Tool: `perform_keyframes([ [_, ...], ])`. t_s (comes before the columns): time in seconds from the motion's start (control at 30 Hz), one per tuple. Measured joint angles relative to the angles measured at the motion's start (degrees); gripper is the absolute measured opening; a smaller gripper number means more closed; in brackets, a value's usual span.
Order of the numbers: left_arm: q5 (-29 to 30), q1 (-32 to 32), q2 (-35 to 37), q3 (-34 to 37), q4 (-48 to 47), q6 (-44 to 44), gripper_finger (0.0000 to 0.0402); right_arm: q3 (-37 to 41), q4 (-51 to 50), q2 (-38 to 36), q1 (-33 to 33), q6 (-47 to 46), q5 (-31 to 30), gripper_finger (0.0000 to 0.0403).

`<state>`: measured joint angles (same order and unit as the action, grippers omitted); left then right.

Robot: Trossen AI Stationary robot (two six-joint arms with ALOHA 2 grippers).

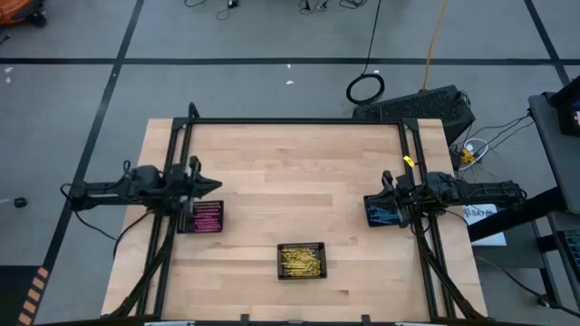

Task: Sort crayons
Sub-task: Return to Home Position

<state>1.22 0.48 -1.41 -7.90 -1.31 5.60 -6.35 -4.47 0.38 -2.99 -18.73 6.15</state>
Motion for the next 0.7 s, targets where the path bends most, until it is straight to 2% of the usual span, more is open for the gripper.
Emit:
perform_keyframes([
  [0.13,-4.93,3.98,0.00,3.12,1.91,2.89,0.0000,0.53,1.30,0.00,0.01,1.48,-1.68,0.0000],
  [0.27,-12.02,5.72,0.21,7.56,9.68,4.41,0.0000,5.17,10.67,0.12,0.00,3.62,-1.83,0.0000],
  [0.4,-12.19,6.87,0.39,7.50,7.60,4.50,0.0000,5.18,9.18,0.29,0.01,5.26,-4.49,0.0000],
  [0.57,-17.71,6.88,0.54,7.52,6.70,4.31,0.0000,5.25,9.83,0.08,-0.01,6.24,-5.66,0.0000],
  [0.7,-17.66,5.58,0.52,7.52,4.73,4.36,0.0000,5.30,9.58,0.20,-0.12,5.13,-11.56,0.0000],
])
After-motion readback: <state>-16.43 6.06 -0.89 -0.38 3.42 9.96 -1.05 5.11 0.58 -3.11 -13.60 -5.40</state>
